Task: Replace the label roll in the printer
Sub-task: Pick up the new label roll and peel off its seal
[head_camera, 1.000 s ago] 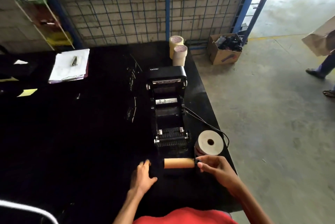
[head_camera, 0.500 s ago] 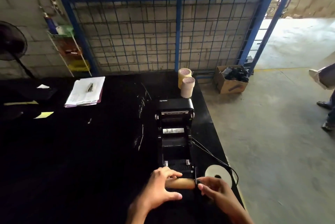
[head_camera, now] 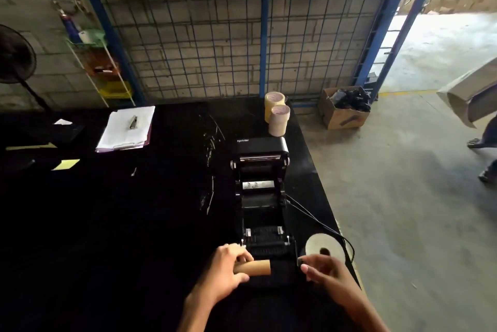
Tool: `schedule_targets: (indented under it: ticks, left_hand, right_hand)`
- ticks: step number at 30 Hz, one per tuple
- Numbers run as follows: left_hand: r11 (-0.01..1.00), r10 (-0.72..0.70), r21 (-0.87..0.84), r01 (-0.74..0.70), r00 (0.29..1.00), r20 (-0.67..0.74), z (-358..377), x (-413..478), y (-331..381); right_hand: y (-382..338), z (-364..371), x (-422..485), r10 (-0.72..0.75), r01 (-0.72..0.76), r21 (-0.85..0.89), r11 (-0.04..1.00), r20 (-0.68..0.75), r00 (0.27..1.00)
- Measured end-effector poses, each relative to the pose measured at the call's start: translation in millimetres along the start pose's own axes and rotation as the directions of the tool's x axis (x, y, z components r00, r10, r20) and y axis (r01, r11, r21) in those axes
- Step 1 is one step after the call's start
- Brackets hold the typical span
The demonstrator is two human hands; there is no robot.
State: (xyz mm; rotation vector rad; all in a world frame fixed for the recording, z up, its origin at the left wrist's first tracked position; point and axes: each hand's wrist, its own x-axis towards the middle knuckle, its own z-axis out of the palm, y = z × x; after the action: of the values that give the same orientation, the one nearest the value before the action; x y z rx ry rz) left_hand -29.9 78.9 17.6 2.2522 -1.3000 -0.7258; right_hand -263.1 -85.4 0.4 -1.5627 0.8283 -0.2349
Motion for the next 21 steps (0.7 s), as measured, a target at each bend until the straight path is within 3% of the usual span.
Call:
schedule_targets:
  ticks: [5, 9, 15, 21]
  left_hand:
    - [0.995, -0.097, 0.029, 0.095, 0.991, 0.086, 14.0, -12.1, -22.3]
    - [0.988, -0.143, 0.077, 0.132, 0.977, 0.158, 37.1, -14.5, -37.9]
    - [0.983, -0.116, 0.172, 0.071, 0.957, 0.267, 74.3, -6.8, -39.8]
    - [0.980, -0.067, 0.200, 0.016, 0.966, 0.248, 96.4, 1.8, -37.9]
  right_hand:
    - [29.2, -12.8, -16.0, 0.020, -0.025, -0.074, 0.997, -0.069, 0.997]
    - [67.7, -14.8, -29.6, 0.120, -0.126, -0.081, 0.989, -0.083, 0.989]
    - [125.3, -8.9, -39.1, 0.308, -0.313, -0.179, 0.933, -0.059, 0.950]
    - [128.0, -0.6, -34.5, 0.372, -0.410, -0.253, 0.876, -0.185, 0.910]
